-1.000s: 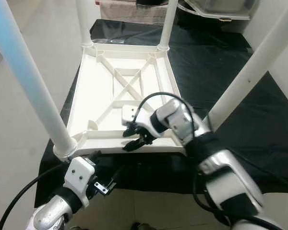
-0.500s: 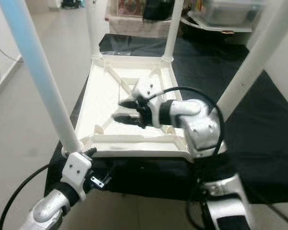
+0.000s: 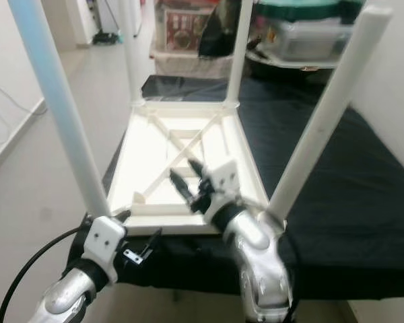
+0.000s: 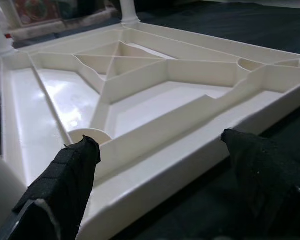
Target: Building children table
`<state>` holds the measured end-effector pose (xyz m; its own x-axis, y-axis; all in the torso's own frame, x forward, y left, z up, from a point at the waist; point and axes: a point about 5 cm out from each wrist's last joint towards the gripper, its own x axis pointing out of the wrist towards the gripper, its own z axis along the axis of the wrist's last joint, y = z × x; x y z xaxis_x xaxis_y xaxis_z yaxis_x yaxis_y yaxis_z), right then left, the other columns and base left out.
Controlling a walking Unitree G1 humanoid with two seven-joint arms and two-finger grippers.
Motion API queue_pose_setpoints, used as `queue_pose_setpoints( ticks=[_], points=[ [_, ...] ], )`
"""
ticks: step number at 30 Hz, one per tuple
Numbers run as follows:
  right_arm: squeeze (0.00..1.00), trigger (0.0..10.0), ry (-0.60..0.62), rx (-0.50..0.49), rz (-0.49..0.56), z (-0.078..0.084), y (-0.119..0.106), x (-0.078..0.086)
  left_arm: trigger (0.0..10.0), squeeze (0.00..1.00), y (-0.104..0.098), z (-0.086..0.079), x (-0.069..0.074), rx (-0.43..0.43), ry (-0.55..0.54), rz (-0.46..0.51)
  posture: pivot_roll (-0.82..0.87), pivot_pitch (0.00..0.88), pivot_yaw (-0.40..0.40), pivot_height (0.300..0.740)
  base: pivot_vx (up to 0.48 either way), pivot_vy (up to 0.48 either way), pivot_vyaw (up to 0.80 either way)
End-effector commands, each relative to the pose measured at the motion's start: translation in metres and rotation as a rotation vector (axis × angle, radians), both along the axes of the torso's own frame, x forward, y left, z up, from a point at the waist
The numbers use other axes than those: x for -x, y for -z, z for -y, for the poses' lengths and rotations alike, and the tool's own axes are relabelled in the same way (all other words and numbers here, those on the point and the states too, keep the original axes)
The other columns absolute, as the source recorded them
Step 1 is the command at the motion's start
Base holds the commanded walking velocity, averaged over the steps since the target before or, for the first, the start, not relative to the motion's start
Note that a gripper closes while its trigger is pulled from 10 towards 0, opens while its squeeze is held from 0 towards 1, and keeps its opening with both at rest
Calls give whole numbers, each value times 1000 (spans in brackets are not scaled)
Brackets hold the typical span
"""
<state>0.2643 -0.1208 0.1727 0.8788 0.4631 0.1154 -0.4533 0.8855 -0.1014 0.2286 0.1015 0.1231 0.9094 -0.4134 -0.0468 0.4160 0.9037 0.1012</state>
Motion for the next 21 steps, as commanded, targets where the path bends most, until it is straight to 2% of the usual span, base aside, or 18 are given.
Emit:
queue_pose_setpoints(
  ticks=[1, 6, 8, 17, 21],
  points=[
    [0, 10000, 142, 63, 18, 10, 13, 9, 10000, 0, 4, -5, 0, -10, -35, -2, 26, 42, -25, 740, 0, 0, 0],
    [0, 10000, 209, 83, 5, 18, 22, 16, 10000, 0, 5, -6, -1, -12, -41, -3, 22, 41, -25, 740, 0, 0, 0],
    [0, 10000, 213, 49, -54, 22, 31, 27, 10000, 0, 7, -6, -3, -26, -42, -9, 16, 38, -20, 740, 0, 0, 0],
    [0, 10000, 179, 55, -101, 13, 46, 27, 10000, 0, 12, -6, -4, -68, -38, -18, 25, 22, -21, 740, 0, 0, 0],
    [0, 10000, 206, 39, -108, 14, 49, 28, 10000, 0, 13, -7, -5, -76, -47, -18, 27, 18, -21, 740, 0, 0, 0]
  ],
)
